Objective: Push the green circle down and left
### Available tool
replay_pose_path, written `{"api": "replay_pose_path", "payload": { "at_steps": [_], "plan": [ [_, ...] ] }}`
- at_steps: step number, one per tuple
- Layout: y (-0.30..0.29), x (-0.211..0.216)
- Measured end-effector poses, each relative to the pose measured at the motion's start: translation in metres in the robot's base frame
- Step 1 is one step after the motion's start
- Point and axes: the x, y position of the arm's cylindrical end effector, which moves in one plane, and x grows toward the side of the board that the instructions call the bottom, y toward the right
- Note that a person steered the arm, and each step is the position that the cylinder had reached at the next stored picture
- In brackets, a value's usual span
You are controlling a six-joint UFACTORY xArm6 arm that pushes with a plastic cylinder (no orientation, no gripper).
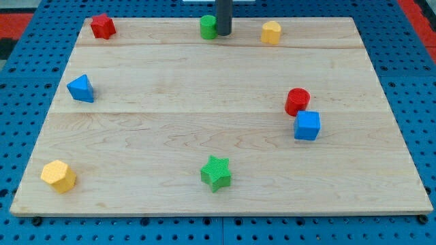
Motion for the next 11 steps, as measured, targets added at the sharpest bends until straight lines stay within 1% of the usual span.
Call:
{"api": "replay_pose_path", "payload": {
  "at_steps": [2, 5, 6, 8, 9, 11],
  "plan": [
    [0.011, -0.036],
    [-0.044, -0.037],
    [-0.045, -0.029],
    [-0.05, 0.021],
    [-0.071, 0.037],
    [-0.149, 0.039]
  ]
}}
